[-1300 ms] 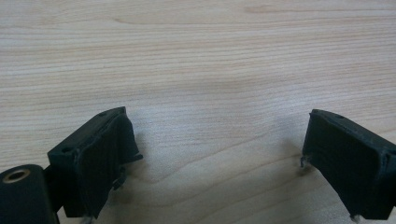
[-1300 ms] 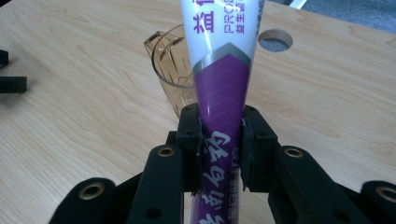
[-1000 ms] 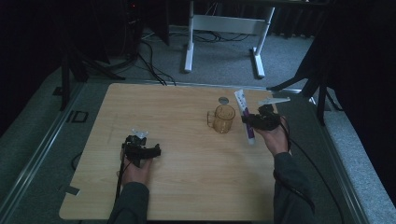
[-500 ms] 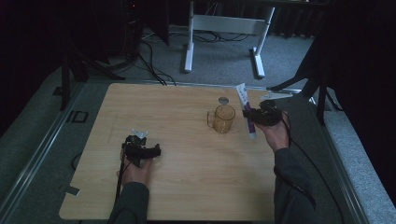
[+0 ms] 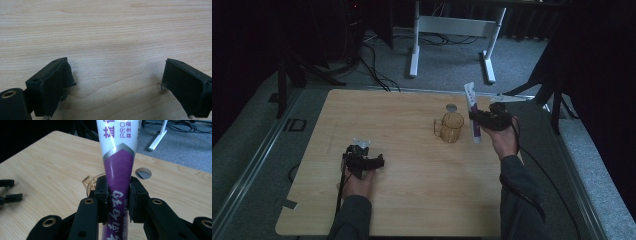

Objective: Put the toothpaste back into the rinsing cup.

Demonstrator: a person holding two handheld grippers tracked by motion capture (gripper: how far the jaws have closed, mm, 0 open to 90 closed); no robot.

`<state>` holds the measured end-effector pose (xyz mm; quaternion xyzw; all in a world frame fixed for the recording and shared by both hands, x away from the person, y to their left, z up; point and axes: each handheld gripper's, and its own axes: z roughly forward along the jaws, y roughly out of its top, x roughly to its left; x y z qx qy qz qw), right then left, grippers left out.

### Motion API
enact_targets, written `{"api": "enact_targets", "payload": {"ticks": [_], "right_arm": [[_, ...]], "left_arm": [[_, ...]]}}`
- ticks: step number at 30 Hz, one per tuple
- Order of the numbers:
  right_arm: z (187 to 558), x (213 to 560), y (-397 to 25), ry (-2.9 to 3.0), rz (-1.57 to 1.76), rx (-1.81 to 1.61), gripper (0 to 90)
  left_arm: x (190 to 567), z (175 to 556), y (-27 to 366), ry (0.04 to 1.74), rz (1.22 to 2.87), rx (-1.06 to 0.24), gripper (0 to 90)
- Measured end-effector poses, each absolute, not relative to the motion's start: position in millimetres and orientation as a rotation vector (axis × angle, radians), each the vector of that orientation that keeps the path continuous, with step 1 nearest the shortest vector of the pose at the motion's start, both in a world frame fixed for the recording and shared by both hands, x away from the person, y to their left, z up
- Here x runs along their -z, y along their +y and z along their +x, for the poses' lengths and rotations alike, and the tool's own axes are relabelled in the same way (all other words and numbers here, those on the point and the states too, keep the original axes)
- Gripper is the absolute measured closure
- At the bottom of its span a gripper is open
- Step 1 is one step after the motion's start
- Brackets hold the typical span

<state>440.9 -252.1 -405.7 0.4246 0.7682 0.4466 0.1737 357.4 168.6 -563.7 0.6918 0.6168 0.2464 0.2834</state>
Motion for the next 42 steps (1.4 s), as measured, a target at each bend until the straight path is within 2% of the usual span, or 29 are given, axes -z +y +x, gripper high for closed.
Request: {"api": "enact_targets", "payload": {"ticks": [42], "right_arm": [[452, 395, -245, 2.081, 1.18, -1.315, 73.1]], "left_arm": [[564, 358, 169, 1.65, 1.853, -0.659, 7.4]]}}
